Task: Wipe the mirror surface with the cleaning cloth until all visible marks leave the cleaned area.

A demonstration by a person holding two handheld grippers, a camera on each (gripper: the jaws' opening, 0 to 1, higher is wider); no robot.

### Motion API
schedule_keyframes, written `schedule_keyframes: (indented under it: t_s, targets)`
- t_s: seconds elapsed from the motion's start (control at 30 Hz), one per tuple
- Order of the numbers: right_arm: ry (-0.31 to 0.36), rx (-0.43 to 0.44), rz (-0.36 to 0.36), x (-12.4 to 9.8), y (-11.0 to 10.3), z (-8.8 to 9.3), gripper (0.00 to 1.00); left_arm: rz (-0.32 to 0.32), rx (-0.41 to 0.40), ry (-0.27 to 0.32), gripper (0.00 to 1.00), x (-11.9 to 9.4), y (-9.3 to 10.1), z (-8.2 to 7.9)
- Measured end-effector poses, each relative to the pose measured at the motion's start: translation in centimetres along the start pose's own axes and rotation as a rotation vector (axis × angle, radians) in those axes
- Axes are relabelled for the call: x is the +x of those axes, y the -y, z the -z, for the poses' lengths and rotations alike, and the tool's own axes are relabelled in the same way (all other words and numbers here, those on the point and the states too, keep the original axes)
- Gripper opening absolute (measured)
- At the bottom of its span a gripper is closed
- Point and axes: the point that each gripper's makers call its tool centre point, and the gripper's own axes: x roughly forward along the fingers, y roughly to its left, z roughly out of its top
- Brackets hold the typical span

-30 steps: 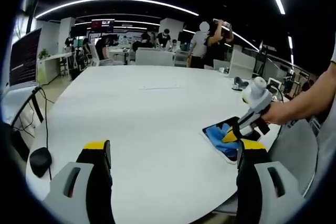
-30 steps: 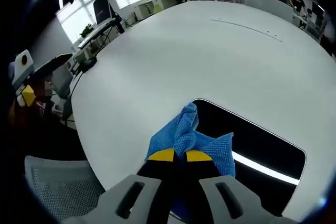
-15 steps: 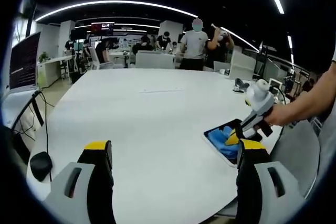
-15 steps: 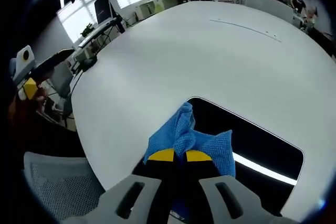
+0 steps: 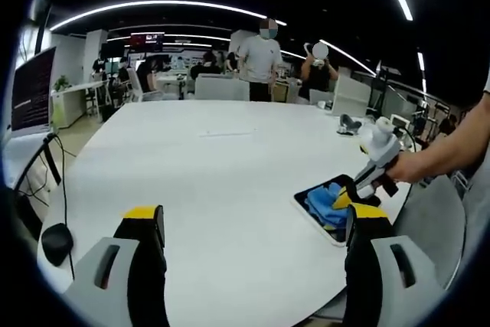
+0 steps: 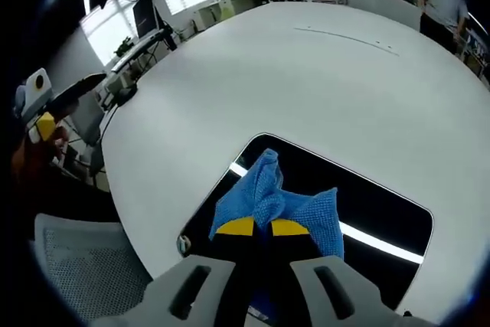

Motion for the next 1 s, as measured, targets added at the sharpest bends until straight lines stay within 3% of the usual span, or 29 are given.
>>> schedule_keyframes:
  t_s: [1.0]
  targets:
    - [0.012, 0.026, 0.02, -1.9, 3.6, 2.0, 0.0, 0.033, 0.022, -0.037, 0.99, 1.2, 1.1, 0.3]
